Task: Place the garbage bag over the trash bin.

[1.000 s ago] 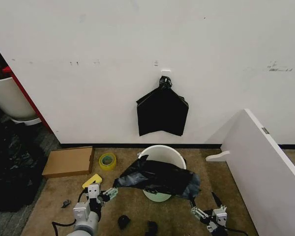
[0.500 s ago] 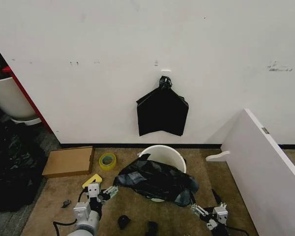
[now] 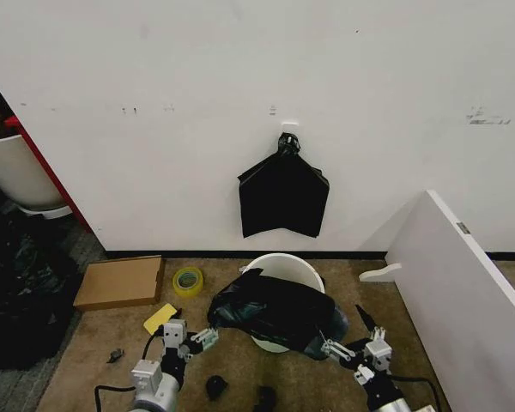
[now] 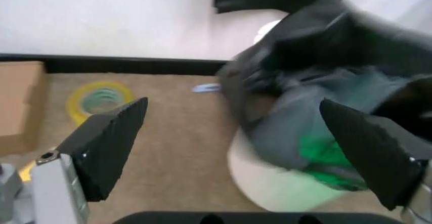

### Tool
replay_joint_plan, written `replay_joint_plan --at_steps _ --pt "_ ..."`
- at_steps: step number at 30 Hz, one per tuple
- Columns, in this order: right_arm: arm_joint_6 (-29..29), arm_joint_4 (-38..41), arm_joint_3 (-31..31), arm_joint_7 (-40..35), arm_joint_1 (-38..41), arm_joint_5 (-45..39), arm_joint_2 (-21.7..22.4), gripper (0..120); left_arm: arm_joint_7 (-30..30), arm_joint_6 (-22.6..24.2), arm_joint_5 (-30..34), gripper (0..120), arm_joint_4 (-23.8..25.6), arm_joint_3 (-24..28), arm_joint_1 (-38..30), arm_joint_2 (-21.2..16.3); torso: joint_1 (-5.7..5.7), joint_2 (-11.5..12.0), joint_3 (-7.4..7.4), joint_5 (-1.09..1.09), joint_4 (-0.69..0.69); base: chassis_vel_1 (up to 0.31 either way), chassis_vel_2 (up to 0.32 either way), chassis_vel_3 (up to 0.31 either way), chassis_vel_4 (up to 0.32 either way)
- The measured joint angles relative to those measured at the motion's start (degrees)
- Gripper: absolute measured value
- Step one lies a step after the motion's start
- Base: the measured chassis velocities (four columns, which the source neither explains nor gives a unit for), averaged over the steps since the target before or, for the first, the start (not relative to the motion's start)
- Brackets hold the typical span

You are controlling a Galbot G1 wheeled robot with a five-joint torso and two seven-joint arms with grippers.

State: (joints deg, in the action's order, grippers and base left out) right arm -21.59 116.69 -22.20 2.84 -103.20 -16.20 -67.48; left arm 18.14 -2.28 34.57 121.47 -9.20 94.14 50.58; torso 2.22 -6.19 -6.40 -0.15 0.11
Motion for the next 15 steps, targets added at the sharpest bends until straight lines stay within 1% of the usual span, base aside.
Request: replay_joint_plan --at_steps 1,3,4,7,11,13,15 --pt "0.6 0.2 0.1 0.0 0.5 0.0 0.0 100 -1.1 0.1 1.5 100 0.4 -0.2 0.1 -0.4 0.00 0.0 0.00 0.00 0.00 0.000 0.000 0.000 0.000" --pt "0.9 0.3 0.1 0.0 0.6 -0.1 0.1 100 -1.6 0.1 2.1 100 0.5 -0.3 0.1 -0.6 0.00 0.0 0.00 0.00 0.00 0.000 0.000 0.000 0.000" --pt "1.6 0.6 0.1 -0.1 1.0 -0.3 0.1 100 -3.0 0.1 4.1 100 1.2 -0.6 0.2 -1.1 0.00 0.0 0.00 0.00 0.00 0.000 0.000 0.000 0.000" --pt "2.7 0.9 0.1 -0.1 1.4 -0.6 0.5 100 -5.1 0.1 7.5 100 2.3 -1.0 0.3 -1.9 0.00 0.0 0.00 0.00 0.01 0.000 0.000 0.000 0.000" --pt "3.9 1.2 0.0 0.0 1.9 -1.0 1.3 100 -5.5 -0.2 7.4 100 2.3 -1.1 0.0 -2.3 0.00 0.0 0.00 0.00 0.01 0.000 0.000 0.000 0.000" --pt "5.5 1.9 -0.3 0.0 2.6 -1.7 2.1 100 -5.6 -0.7 6.8 100 2.3 -1.1 -0.4 -2.6 -0.01 0.0 0.00 0.00 0.01 0.000 0.000 0.000 0.000" --pt "9.6 3.8 -0.8 -0.6 3.6 -4.2 3.8 100 -5.5 -1.8 5.2 100 2.3 -0.9 -0.7 -2.7 -0.01 0.0 0.00 -0.01 0.01 0.000 0.000 0.000 0.000"
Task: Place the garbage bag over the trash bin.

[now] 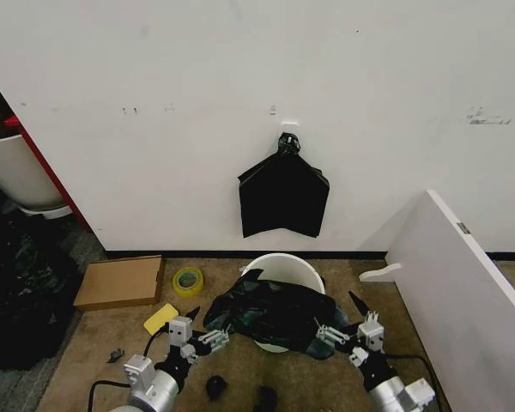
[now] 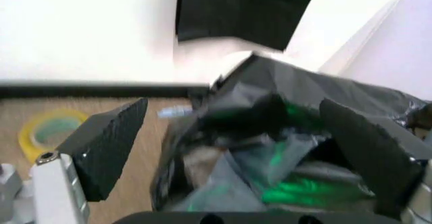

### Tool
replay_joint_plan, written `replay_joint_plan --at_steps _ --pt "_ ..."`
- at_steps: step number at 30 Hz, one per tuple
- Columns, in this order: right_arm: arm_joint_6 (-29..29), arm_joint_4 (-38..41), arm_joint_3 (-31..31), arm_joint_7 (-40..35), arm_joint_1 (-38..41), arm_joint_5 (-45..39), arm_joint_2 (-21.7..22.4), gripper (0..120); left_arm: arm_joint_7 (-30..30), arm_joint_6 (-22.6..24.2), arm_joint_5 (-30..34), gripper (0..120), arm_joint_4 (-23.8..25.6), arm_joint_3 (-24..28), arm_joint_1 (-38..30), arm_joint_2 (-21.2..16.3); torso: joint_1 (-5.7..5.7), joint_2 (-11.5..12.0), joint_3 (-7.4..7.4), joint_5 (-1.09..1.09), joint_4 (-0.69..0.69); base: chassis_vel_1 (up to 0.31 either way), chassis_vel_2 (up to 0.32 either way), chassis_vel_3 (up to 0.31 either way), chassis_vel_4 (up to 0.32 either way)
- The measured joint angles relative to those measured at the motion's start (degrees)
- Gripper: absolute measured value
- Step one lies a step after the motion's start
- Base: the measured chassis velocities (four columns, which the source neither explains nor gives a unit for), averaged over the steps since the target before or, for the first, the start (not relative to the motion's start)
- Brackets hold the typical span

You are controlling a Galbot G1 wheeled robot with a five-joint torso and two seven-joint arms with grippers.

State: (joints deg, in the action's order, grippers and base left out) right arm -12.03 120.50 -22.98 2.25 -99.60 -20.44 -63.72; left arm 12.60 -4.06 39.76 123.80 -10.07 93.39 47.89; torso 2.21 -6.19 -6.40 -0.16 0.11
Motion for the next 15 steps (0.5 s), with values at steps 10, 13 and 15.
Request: replay_joint_plan --at_steps 10,13,15 --pt "31.6 -3.1 3.7 0.7 23.0 -24.1 18.5 100 1.1 -7.4 -15.7 100 0.4 -0.1 9.0 7.4 0.00 0.0 0.00 -0.01 0.00 0.000 0.000 0.000 0.000" --pt "34.7 -6.5 7.6 3.1 28.9 -25.2 20.9 100 1.6 -8.4 -18.1 100 0.2 -0.1 10.4 9.3 0.00 0.0 -0.01 -0.02 -0.01 0.000 0.000 0.000 0.000" --pt "37.5 -9.5 11.3 4.8 34.3 -27.0 22.1 100 2.7 -9.2 -20.3 100 -0.1 -0.1 11.3 11.1 0.01 0.0 0.00 0.02 -0.02 0.000 0.000 0.000 0.000"
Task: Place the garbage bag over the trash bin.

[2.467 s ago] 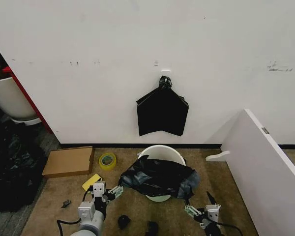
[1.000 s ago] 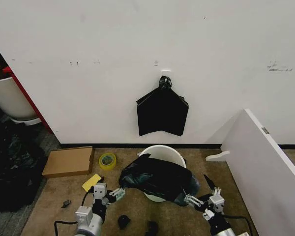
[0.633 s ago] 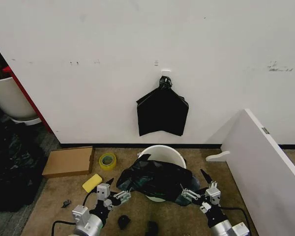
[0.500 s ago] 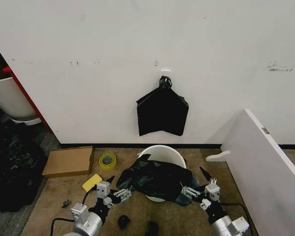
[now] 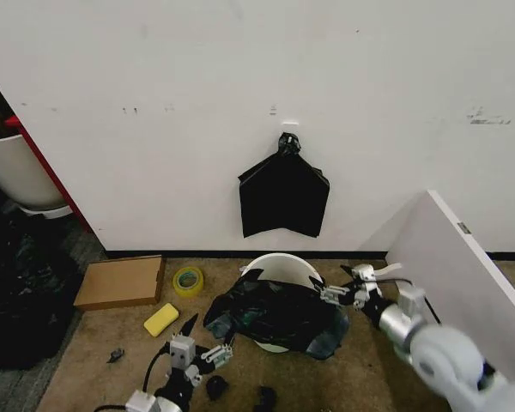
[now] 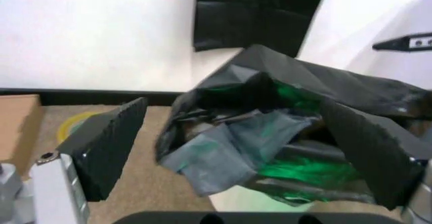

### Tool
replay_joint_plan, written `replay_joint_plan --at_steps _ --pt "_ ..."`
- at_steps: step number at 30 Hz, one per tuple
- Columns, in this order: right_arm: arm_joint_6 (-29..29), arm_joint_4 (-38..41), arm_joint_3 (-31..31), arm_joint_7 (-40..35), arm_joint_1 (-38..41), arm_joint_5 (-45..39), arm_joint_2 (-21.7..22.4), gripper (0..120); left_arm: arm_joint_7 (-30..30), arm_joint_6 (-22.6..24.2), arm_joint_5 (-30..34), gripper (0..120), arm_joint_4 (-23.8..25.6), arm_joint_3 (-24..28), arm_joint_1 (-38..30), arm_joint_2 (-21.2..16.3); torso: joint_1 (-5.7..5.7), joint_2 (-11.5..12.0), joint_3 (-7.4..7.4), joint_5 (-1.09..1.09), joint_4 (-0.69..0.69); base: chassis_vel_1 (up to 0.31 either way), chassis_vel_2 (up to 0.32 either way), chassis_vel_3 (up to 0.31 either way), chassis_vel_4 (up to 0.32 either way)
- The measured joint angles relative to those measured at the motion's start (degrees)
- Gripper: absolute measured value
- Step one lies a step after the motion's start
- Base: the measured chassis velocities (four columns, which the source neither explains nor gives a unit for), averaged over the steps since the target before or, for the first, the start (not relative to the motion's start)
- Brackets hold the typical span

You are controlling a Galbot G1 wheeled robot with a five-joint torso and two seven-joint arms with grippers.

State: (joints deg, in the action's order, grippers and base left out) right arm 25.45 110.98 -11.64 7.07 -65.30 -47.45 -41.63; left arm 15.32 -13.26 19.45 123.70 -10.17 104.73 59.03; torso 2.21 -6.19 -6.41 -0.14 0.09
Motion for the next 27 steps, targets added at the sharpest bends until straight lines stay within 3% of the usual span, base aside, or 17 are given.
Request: replay_joint_plan --at_steps 5,9,22,27 --pt "3.2 -7.9 8.4 0.7 11.0 -4.1 -0.2 100 2.2 -1.8 -5.1 100 -0.1 0.0 1.0 4.2 0.00 0.0 0.00 -0.01 0.02 0.000 0.000 0.000 0.000" --pt "5.1 -15.4 15.3 2.3 20.6 -5.1 -1.9 100 2.1 -2.3 -6.9 100 0.3 -0.6 1.8 4.9 0.00 0.0 0.00 0.01 0.01 0.000 0.000 0.000 0.000" --pt "7.0 -25.5 23.5 6.5 29.3 -2.7 -5.4 100 1.5 -2.6 -7.9 100 0.4 -1.1 2.8 4.7 0.01 0.0 0.00 0.00 0.02 0.000 0.000 0.000 0.000" --pt "7.6 -27.7 25.3 8.1 31.0 -1.6 -6.4 86 1.6 -2.6 -7.8 100 0.4 -0.9 3.1 5.2 0.01 0.0 0.00 0.00 0.02 0.000 0.000 0.000 0.000"
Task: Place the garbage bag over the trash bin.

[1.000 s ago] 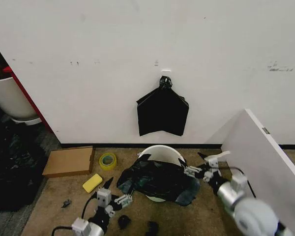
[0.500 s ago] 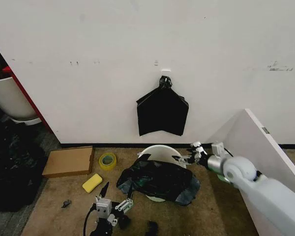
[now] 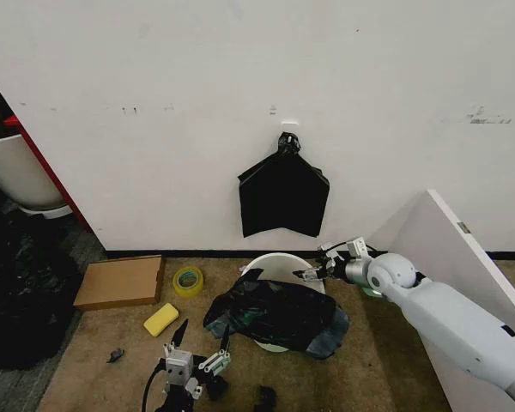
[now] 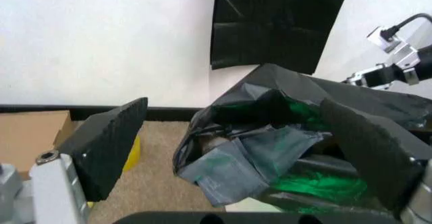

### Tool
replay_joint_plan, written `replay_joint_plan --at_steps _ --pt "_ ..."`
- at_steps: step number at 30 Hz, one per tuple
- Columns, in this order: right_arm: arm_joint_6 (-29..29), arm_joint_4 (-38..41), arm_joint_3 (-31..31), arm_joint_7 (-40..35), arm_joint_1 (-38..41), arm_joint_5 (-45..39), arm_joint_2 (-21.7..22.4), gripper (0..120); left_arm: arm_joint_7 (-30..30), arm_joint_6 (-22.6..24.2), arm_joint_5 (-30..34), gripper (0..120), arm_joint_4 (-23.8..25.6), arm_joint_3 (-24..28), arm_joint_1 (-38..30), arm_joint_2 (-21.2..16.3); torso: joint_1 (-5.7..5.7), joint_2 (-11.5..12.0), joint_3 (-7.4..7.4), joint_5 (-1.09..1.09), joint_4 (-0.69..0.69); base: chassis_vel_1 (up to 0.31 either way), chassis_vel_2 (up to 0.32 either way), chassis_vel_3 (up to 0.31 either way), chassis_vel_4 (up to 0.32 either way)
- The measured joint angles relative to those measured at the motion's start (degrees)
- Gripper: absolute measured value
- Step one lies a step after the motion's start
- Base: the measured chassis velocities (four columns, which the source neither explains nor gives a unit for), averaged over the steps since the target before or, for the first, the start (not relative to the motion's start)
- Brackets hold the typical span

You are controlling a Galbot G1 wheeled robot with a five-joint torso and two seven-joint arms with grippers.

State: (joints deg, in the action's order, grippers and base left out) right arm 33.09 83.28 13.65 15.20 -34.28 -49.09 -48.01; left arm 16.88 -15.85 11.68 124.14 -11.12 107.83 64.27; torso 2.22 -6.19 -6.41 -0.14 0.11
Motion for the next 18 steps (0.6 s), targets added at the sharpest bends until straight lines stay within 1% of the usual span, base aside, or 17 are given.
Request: replay_joint_plan --at_steps 2,3,6,8,12,14,15,16,18 --pt "0.0 -1.5 1.1 1.0 0.9 0.5 -0.6 77 0.0 0.0 0.0 100 -0.1 0.4 0.3 0.9 0.00 0.0 0.00 0.00 0.00 0.000 0.000 0.000 0.000" --pt "0.0 -1.9 1.3 1.2 1.2 0.6 -0.8 74 0.0 0.0 0.0 100 -0.1 0.4 0.3 1.1 0.00 0.0 0.00 0.00 0.00 0.000 0.000 0.000 0.000" --pt "-0.2 -4.1 1.0 3.1 1.6 2.6 -2.0 60 0.1 -0.1 0.1 100 -0.2 0.5 0.6 1.6 -0.01 0.0 0.00 0.00 0.00 0.000 0.000 0.000 0.000" --pt "-0.2 -4.5 0.9 3.4 1.6 3.0 -2.2 58 0.1 -0.1 0.1 100 -0.2 0.5 0.6 1.6 -0.01 0.0 0.00 0.00 0.00 0.000 0.000 0.000 0.000" --pt "-0.8 -6.8 0.3 5.3 1.9 4.8 -2.8 40 0.2 -0.1 0.1 100 -0.2 0.6 0.9 1.3 -0.01 0.0 0.00 0.00 0.00 0.000 0.000 0.000 0.000" --pt "-0.9 -6.8 0.3 5.6 1.8 4.8 -2.7 39 0.2 -0.1 0.1 100 -0.2 0.7 0.9 1.2 -0.01 0.0 0.00 -0.01 0.00 0.000 0.000 0.000 0.000" --pt "-1.0 -6.7 0.4 6.1 1.7 4.8 -2.2 30 0.2 -0.1 0.1 100 -0.2 0.8 1.0 1.2 -0.01 0.0 0.00 -0.01 0.00 0.000 0.000 0.000 0.000" --pt "-1.1 -6.5 0.5 6.4 1.6 4.7 -1.9 27 0.2 -0.1 0.0 100 -0.2 0.8 1.0 1.3 -0.01 0.0 0.00 0.00 0.00 0.000 0.000 0.000 0.000" --pt "-1.2 -5.7 0.5 6.8 1.0 4.4 -1.4 17 0.2 -0.1 0.0 100 -0.2 1.1 0.9 1.4 -0.01 0.0 0.01 -0.01 0.01 0.000 0.000 0.000 0.000"
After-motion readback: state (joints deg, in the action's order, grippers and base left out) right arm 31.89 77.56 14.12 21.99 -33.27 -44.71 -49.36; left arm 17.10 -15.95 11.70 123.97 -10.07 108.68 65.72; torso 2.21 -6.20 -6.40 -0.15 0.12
